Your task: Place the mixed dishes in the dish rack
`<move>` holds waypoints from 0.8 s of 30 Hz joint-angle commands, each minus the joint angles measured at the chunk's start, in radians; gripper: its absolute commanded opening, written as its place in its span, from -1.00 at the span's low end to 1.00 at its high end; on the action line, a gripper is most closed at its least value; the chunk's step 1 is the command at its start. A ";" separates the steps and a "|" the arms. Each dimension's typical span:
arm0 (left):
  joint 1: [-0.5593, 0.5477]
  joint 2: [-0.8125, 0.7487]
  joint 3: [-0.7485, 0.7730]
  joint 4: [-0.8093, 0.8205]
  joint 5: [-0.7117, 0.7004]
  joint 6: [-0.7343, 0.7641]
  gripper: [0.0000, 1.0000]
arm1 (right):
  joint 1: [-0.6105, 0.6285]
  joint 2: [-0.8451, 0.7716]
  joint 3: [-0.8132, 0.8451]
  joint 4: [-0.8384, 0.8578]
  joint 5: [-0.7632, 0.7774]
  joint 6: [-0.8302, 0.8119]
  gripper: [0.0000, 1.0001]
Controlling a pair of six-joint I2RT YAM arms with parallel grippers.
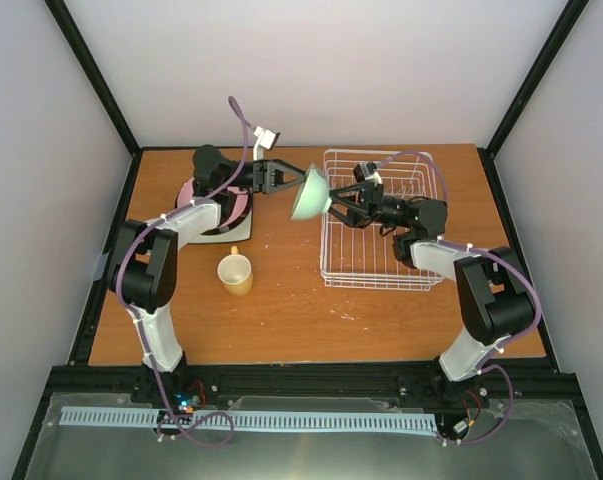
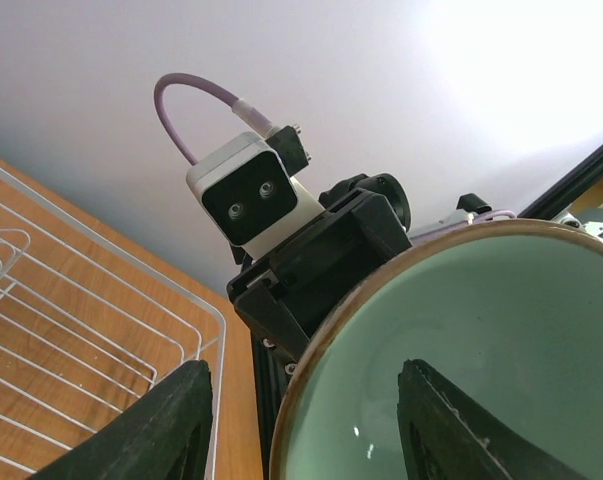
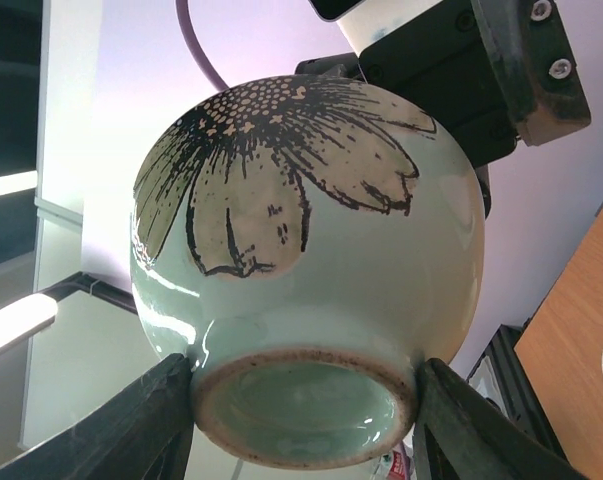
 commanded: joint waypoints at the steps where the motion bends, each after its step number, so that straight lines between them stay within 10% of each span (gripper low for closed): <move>1: -0.009 0.040 0.082 -0.003 0.022 0.004 0.04 | -0.036 0.003 -0.015 0.177 0.036 -0.029 -0.95; 15: 0.026 0.093 0.402 -0.836 -0.073 0.589 0.06 | -0.190 -0.068 -0.133 0.116 0.006 -0.126 -0.94; 20: 0.084 0.063 0.451 -1.032 -0.184 0.747 0.05 | -0.210 -0.208 -0.171 -0.264 -0.010 -0.403 -0.94; 24: 0.141 0.018 0.452 -1.152 -0.249 0.846 0.05 | -0.223 -0.438 -0.104 -1.057 0.077 -0.978 -0.94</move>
